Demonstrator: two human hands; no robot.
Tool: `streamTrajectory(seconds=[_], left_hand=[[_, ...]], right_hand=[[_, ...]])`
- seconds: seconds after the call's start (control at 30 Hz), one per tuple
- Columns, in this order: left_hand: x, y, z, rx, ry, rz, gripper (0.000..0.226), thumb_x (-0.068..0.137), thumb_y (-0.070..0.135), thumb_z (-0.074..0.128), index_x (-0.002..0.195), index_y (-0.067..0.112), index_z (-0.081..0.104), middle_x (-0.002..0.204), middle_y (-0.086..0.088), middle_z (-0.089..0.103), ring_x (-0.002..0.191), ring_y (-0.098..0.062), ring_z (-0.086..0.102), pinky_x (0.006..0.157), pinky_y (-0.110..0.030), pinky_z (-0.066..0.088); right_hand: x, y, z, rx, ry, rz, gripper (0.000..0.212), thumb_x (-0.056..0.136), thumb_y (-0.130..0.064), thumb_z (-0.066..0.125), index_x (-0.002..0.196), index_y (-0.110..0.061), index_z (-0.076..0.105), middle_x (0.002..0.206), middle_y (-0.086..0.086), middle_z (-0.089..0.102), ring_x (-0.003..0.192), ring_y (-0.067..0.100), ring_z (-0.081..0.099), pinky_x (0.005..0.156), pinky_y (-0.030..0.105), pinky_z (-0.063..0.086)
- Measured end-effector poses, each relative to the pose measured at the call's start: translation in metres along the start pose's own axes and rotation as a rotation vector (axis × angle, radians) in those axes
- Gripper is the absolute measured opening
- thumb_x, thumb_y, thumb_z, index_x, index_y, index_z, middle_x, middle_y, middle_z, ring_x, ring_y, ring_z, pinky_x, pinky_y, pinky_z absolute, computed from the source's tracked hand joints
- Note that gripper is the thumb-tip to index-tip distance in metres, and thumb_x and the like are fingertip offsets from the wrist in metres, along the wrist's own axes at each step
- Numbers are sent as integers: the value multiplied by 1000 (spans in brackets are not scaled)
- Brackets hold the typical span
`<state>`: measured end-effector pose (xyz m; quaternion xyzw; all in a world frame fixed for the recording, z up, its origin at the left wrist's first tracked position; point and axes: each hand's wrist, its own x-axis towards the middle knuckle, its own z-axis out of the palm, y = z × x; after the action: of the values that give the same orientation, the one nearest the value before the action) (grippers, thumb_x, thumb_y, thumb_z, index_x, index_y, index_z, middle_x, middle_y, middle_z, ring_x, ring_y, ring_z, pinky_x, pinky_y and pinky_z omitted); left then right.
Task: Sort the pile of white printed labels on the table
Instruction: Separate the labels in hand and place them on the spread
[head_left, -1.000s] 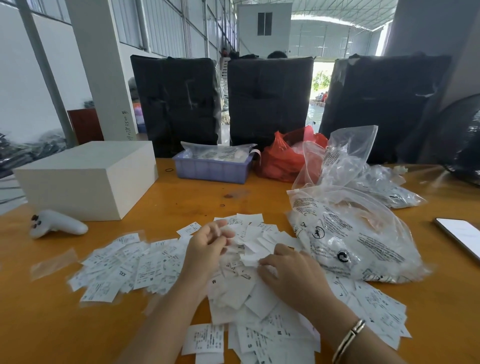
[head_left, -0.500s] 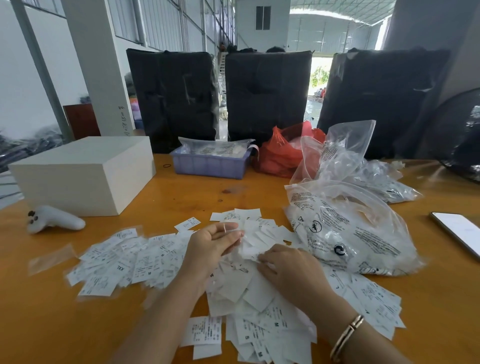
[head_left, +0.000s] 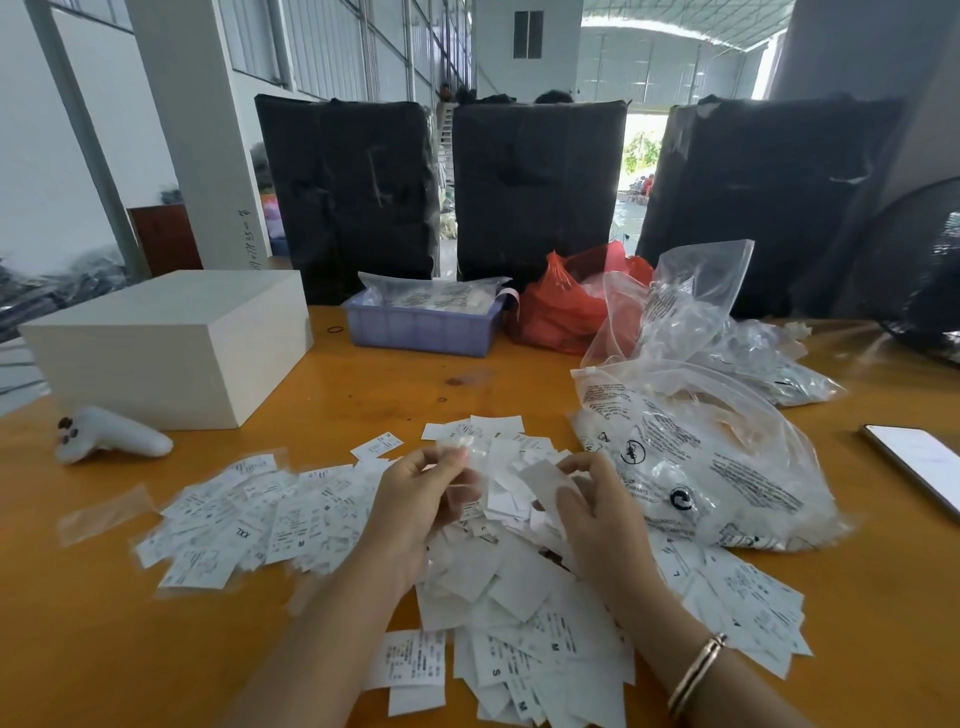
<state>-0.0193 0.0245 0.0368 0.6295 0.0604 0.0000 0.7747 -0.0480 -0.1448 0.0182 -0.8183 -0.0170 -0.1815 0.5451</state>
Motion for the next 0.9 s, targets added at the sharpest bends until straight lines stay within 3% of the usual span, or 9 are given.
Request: streamTrajectory(seconds=[0.17,0.27,0.33,0.4,0.53,0.6,0.67,0.7,0.9], left_hand=[[1,1,0,-232,-33,-112,10,87,11,66,97,9,64,76,-5,74,65,-10,70,50,-19,53],[3,1,1,-353,-40,-169,15,86,5,66,101,5,64,74,-6,74,63,-11,71,49,-19,54],[3,0,2,-379,-49,-187,19,85,5,66,104,3,63,72,-7,73,60,-10,70,49,-19,54],[4,-1,3,-350,-61,-189,16,85,8,66,100,3,64,71,-7,73,59,-10,70,48,-18,53],[4,-2,4,-381,-70,-202,19,84,8,67,102,4,64,76,-8,74,64,-11,72,49,-19,54],[2,-2,4,-389,-100,-206,24,83,7,68,106,3,61,78,-8,74,65,-12,72,51,-20,54],[0,-1,5,-368,-150,-217,35,78,8,71,110,4,59,78,-7,74,64,-12,70,52,-21,55],[0,-1,6,-351,-178,-226,42,73,9,73,112,7,58,78,-6,74,63,-13,70,52,-22,56],[-3,1,8,-345,-282,-265,55,63,3,73,115,12,56,82,-10,74,65,-16,70,54,-23,57]], right_hand=[[-2,0,0,-61,63,-281,33,83,5,63,83,-28,66,67,-24,62,46,-3,46,46,7,33],[-4,-1,0,-129,107,-530,32,73,11,65,81,-18,75,87,-13,66,69,-12,54,59,2,35],[-4,1,2,-176,117,-612,29,72,3,64,83,-21,77,95,-13,64,70,-8,55,64,10,42],[-5,2,3,-219,121,-664,27,74,-3,64,86,-24,77,100,-14,61,66,2,59,61,33,52],[-2,3,4,-262,149,-658,29,78,-7,61,96,-26,76,108,-4,66,64,14,64,61,41,54],[-2,6,4,-234,151,-601,33,80,-6,60,101,-28,74,110,-3,65,65,6,60,61,30,53],[-1,8,3,-201,157,-563,36,81,-3,60,103,-30,72,108,-5,62,63,-8,48,58,9,42],[-1,8,3,-193,165,-547,38,82,-2,61,104,-30,71,107,-5,60,63,-10,44,55,5,37],[2,10,2,-197,189,-487,41,83,2,66,106,-32,69,106,-1,59,56,3,49,47,17,42]])
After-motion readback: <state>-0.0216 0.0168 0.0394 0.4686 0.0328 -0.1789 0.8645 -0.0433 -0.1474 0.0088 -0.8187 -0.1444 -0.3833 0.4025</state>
